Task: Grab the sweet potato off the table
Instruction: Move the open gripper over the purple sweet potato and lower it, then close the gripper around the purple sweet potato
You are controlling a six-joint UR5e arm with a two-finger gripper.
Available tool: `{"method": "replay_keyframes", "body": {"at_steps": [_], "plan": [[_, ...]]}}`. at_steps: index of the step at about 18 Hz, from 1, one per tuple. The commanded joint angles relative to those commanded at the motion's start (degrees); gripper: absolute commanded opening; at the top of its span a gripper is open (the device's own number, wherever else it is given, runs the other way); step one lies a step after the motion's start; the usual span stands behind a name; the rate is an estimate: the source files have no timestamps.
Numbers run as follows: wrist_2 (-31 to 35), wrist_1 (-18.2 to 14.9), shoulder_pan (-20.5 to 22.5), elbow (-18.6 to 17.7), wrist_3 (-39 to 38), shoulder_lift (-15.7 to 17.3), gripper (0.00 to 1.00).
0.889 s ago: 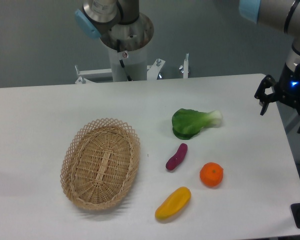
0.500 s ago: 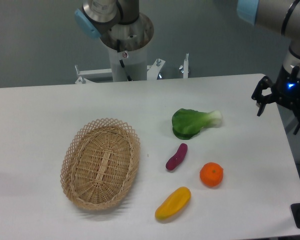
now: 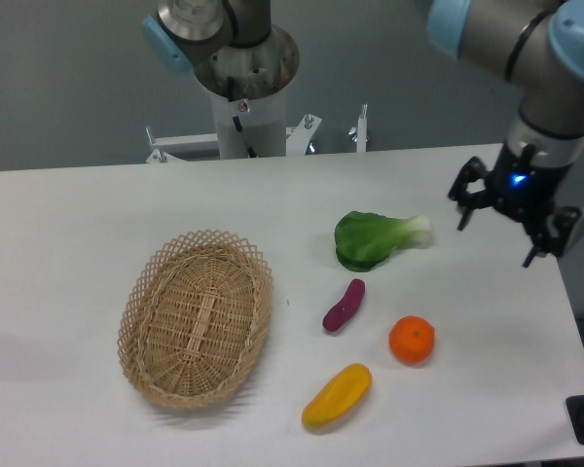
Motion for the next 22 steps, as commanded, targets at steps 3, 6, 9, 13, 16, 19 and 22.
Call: {"method": "replay_keyframes", "body": {"at_steps": [3,6,9,13,16,19,22], "plan": [[0.1,4.2,-3.3,-4.0,-6.9,0.1,1.00],[0.2,9.4,-5.8,-10.2,-9.9,0.3,1.00],[0.5,16.9,-7.6,-17.4,-12.2,0.9,1.00],[3.2,21.8,-9.1,-22.3,-12.8,0.4,1.00],[4.9,23.1,-10.1,-23.5,-12.3,-1.0,1.00],[6.5,24.1,-10.4,-23.7,-11.8,-2.5,1.00],[8.8,25.1,-11.3,-24.8,-10.8,-3.7,1.00]]}}
